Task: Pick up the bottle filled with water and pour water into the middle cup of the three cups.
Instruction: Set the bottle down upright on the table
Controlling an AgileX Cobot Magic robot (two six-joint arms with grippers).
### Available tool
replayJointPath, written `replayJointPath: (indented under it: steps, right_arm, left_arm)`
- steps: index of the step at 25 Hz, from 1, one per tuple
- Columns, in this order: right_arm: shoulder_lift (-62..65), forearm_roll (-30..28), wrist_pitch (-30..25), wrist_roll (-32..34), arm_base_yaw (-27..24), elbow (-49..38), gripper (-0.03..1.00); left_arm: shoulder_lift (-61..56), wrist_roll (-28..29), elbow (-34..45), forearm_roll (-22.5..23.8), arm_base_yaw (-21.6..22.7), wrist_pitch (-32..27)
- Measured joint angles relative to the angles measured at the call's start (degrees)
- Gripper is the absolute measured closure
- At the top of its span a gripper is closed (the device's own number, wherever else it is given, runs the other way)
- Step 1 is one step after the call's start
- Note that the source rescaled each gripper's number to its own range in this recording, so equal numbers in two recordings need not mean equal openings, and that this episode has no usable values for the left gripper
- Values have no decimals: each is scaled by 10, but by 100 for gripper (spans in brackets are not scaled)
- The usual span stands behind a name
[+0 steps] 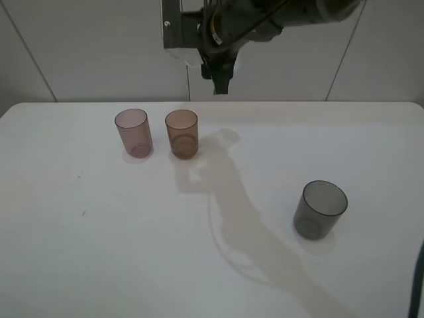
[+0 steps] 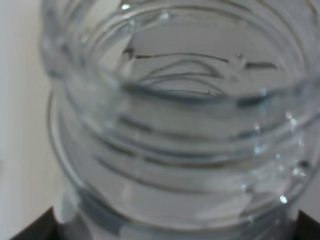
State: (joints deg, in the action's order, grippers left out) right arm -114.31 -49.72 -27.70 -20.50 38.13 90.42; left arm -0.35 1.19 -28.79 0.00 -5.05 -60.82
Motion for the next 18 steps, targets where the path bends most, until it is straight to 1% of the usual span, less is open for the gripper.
replayJointPath:
  steps: [5,7,9,11,13,16,18]
  right_arm:
    - [43,228,-40,0,-28,-2,97]
    - [61,306,-42,1,-40,-18,97]
    - [79,374,-31,2,-50,-53,97]
    - [99,422,0,2,-57,-98,97]
    - [118,470,45,2,-64,-147,97]
    - [148,545,134,2,-72,-233,97]
    - [161,586,205,2,-75,-283,97]
  left_arm:
    - [0,0,0,0,0,0]
    - [0,0,0,0,0,0]
    - [0,0,0,0,0,0]
    - [0,0,0,0,0,0]
    - [0,0,0,0,0,0]
    - [0,0,0,0,0,0]
    - [0,0,0,0,0,0]
